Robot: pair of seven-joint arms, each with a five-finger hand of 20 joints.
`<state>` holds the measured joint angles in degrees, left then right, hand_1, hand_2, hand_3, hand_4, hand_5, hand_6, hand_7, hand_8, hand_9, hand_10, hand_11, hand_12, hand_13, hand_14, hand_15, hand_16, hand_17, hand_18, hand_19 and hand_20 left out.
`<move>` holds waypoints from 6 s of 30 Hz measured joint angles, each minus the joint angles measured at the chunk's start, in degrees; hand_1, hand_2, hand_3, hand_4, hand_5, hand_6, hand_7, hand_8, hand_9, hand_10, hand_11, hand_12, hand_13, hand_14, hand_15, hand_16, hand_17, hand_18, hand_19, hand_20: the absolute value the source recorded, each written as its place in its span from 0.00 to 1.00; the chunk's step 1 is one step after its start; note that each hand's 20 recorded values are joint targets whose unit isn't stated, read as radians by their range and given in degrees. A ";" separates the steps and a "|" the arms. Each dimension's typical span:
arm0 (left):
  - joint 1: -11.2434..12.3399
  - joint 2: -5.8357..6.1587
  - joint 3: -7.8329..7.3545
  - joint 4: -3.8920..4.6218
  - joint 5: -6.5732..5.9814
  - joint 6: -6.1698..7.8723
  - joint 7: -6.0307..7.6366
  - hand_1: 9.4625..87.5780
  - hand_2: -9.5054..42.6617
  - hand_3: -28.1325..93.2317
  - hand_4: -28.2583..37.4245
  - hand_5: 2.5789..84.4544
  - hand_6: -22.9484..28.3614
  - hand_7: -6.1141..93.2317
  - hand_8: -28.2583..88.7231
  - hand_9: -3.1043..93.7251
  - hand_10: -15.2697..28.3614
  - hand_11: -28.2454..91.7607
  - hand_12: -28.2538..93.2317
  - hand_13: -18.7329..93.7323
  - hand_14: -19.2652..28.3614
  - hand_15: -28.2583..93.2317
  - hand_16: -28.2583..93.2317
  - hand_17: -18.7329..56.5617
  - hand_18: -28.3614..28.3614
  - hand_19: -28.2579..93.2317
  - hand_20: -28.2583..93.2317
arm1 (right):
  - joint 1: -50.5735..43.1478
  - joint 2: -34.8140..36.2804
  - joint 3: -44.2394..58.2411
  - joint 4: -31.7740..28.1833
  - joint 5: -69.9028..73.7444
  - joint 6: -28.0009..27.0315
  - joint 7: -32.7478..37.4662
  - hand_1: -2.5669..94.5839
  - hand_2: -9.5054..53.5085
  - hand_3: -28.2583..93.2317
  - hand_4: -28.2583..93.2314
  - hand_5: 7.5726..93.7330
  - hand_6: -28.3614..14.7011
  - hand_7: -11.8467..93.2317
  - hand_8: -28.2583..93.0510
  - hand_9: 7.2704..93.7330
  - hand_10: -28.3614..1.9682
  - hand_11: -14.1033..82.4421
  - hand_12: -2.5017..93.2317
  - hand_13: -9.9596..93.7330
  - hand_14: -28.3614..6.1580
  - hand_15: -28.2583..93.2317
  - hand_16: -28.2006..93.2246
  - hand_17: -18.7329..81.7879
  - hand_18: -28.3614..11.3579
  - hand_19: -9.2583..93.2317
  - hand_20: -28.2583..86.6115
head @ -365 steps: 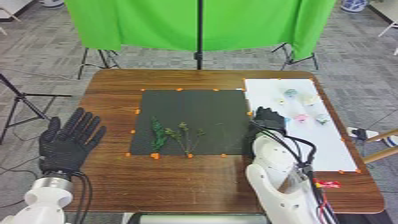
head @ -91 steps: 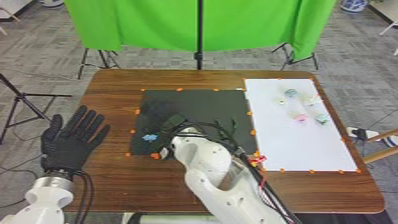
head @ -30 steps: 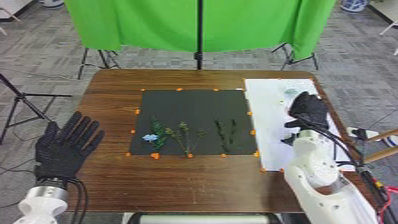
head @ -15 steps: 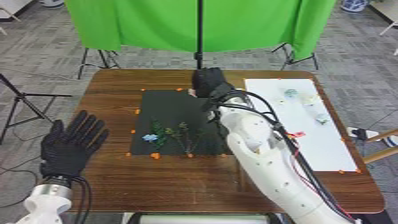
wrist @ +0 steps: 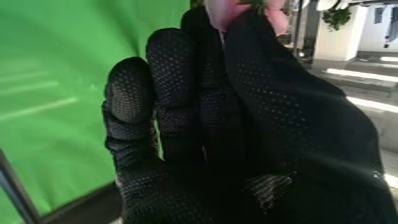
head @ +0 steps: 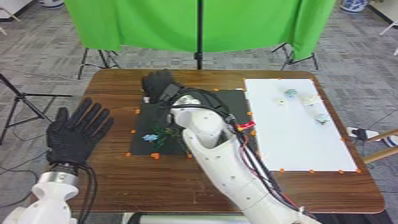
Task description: Arrange flowers
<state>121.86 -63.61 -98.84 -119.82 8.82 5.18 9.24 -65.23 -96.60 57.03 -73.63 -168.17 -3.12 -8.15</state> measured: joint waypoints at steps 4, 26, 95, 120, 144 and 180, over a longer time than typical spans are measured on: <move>-1.09 0.25 0.55 0.47 -0.07 -0.06 -0.09 0.23 0.45 0.81 0.01 0.49 0.61 0.15 0.19 0.39 0.71 0.33 0.35 0.39 0.76 0.49 0.21 0.17 0.77 0.50 0.35 | -2.12 -2.58 3.99 1.75 0.01 -0.68 -3.39 0.70 0.00 0.80 0.00 0.78 0.68 0.40 0.29 0.89 0.62 0.26 0.49 0.71 0.60 0.64 0.65 0.50 0.20 0.85 0.62; -4.49 0.67 2.17 1.75 -0.54 -0.47 -2.01 0.22 0.42 0.83 0.00 0.50 0.61 0.14 0.19 0.37 0.68 0.33 0.34 0.36 0.67 0.46 0.21 0.23 0.70 0.41 0.36 | -2.50 -1.70 -3.02 3.62 0.13 -0.78 12.84 0.64 0.00 0.80 0.00 0.77 0.62 0.37 0.34 0.85 0.58 0.28 0.50 0.67 0.52 0.68 0.64 0.50 0.19 0.85 0.61; 3.25 -3.70 -4.43 -0.52 -3.25 0.51 1.01 0.20 0.44 0.81 0.00 0.49 0.60 0.17 0.18 0.41 0.68 0.35 0.34 0.42 0.72 0.48 0.22 0.19 0.77 0.47 0.37 | -16.73 42.26 27.55 -22.66 34.60 -28.95 44.29 0.63 0.00 0.73 0.00 0.50 0.50 0.24 0.15 0.46 0.29 0.28 0.20 0.55 0.36 0.59 0.38 0.50 0.13 0.85 0.56; 5.25 -4.14 -4.54 -1.51 -3.37 1.35 1.43 0.20 0.44 0.81 0.00 0.50 0.61 0.17 0.18 0.42 0.68 0.35 0.34 0.42 0.73 0.49 0.22 0.18 0.77 0.48 0.37 | -17.99 42.06 18.72 -25.37 29.83 -16.10 39.61 0.74 0.00 0.74 0.00 0.79 0.63 0.47 0.38 0.90 0.58 0.31 0.58 0.84 0.68 0.59 0.65 0.69 0.31 0.94 0.50; 3.24 -3.48 -2.93 -1.21 -3.36 1.51 1.13 0.20 0.45 0.79 0.00 0.50 0.61 0.17 0.18 0.43 0.69 0.35 0.35 0.43 0.75 0.50 0.23 0.17 0.79 0.50 0.37 | -0.13 20.68 -10.63 -20.21 17.01 -16.31 21.33 0.75 0.00 0.76 0.00 0.79 0.58 0.47 0.37 0.88 0.51 0.32 0.58 0.81 0.62 0.64 0.65 0.67 0.26 0.97 0.53; 0.52 -1.81 -1.76 -0.59 -3.95 2.98 -0.07 0.20 0.47 0.79 0.00 0.51 0.62 0.18 0.18 0.45 0.72 0.35 0.37 0.46 0.80 0.50 0.25 0.15 0.83 0.54 0.36 | -2.04 16.08 -15.00 -18.41 10.52 -12.62 22.12 0.68 0.00 0.79 0.00 0.66 0.45 0.34 0.16 0.70 0.31 0.40 0.45 0.70 0.43 0.73 0.60 0.62 0.17 0.98 0.52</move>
<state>122.38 -65.41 -100.60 -120.40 4.87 8.17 9.18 -67.27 -80.52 42.03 -92.04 -157.65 -15.74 13.97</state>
